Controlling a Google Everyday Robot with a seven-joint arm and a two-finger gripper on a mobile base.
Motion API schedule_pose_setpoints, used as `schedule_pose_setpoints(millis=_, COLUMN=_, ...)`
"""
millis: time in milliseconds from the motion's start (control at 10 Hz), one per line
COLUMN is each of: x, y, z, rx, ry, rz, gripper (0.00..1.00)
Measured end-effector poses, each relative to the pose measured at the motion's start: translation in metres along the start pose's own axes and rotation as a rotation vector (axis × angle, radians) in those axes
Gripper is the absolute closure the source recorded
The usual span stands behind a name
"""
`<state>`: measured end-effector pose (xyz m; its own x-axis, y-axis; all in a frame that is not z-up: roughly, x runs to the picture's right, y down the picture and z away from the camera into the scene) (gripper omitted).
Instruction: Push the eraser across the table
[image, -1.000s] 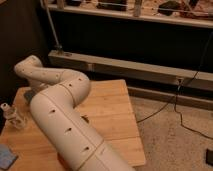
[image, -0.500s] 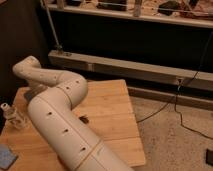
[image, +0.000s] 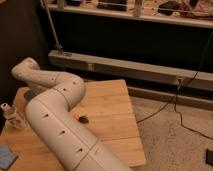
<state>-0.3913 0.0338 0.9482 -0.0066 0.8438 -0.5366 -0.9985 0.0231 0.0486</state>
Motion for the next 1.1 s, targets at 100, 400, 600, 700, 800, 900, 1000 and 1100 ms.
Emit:
schedule_pose_setpoints(millis=100, x=-0.001, y=-0.004, z=0.001, rx=0.018, ry=-0.007, rz=0.026, gripper=0.9)
schedule_pose_setpoints(millis=400, x=-0.004, y=-0.009, z=0.005, rx=0.04, ry=-0.027, rz=0.106, gripper=0.9)
schedule_pose_setpoints(millis=600, x=-0.009, y=-0.006, z=0.005, rx=0.013, ry=-0.046, rz=0.19, gripper=0.9)
schedule_pose_setpoints(millis=700, x=-0.012, y=-0.008, z=0.002, rx=-0.002, ry=-0.051, rz=0.225, gripper=0.9)
schedule_pose_setpoints(millis=800, x=-0.015, y=-0.01, z=0.001, rx=-0.012, ry=-0.057, rz=0.255, gripper=0.9)
schedule_pose_setpoints(millis=900, x=-0.019, y=-0.013, z=-0.001, rx=-0.021, ry=-0.065, rz=0.284, gripper=0.9)
schedule_pose_setpoints(millis=1000, x=-0.019, y=-0.014, z=-0.001, rx=-0.022, ry=-0.067, rz=0.294, gripper=0.9)
schedule_pose_setpoints(millis=1100, x=-0.019, y=-0.014, z=-0.001, rx=-0.023, ry=-0.068, rz=0.295, gripper=0.9)
